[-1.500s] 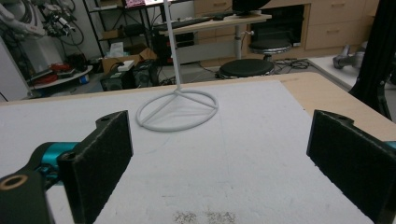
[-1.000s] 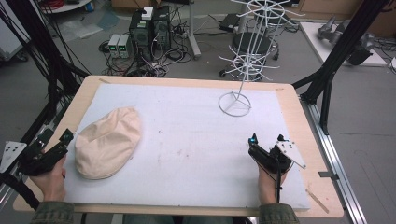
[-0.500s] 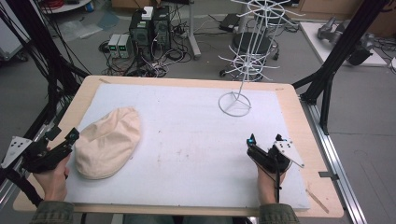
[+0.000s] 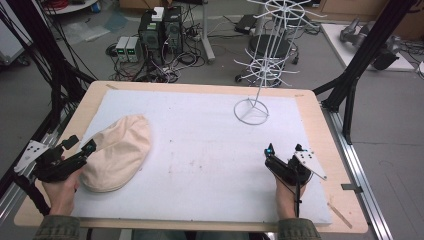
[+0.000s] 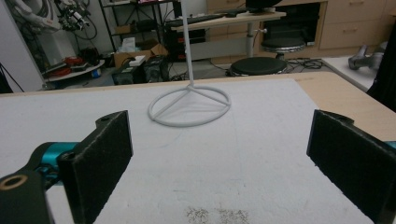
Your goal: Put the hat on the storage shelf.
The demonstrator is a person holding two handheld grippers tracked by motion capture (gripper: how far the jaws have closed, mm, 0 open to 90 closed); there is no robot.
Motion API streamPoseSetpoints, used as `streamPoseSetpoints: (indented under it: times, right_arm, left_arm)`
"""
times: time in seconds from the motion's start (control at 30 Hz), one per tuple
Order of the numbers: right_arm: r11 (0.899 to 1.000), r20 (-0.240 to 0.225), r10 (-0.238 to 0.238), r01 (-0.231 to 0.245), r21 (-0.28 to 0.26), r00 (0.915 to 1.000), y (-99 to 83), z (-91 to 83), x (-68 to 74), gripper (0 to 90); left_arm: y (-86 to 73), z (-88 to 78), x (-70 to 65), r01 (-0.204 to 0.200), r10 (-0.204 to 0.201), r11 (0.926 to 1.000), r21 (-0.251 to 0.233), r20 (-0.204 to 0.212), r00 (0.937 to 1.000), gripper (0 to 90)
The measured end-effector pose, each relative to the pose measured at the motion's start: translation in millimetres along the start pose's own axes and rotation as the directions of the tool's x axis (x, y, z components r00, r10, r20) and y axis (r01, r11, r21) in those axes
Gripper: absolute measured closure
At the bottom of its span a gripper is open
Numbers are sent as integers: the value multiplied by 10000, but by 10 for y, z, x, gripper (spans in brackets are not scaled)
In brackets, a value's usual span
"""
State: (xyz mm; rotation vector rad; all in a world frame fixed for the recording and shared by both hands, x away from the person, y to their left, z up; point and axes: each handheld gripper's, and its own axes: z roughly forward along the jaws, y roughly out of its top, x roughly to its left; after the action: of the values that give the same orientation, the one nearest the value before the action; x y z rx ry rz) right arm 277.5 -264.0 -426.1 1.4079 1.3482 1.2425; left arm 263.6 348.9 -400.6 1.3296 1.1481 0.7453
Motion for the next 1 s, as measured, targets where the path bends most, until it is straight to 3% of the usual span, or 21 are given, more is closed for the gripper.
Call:
streamPoseSetpoints:
  times: [0.23,0.37,0.5,0.67,1.0]
  right_arm:
    - [9999,-82,-112,112,96,9999,-7,11,6,59]
    - [9999,-102,-92,93,125,9999,-8,12,5,59]
    - [9997,-276,-63,69,239,9996,-14,24,3,59]
    - [9996,-315,-57,65,261,9995,-17,30,5,59]
    - [9997,-458,-58,70,254,9989,-17,24,9,59]
  left_arm:
    - [-32,78,-3,73,-114,9964,840,487,9987,278]
    - [-61,139,-25,-64,-56,9900,1412,842,9964,278]
    - [-91,179,-33,-181,10,9831,1821,939,9956,278]
    - [-96,189,-31,-178,-20,9805,1955,1002,9950,280]
    - [-121,235,-58,-451,94,9656,2560,1389,9903,294]
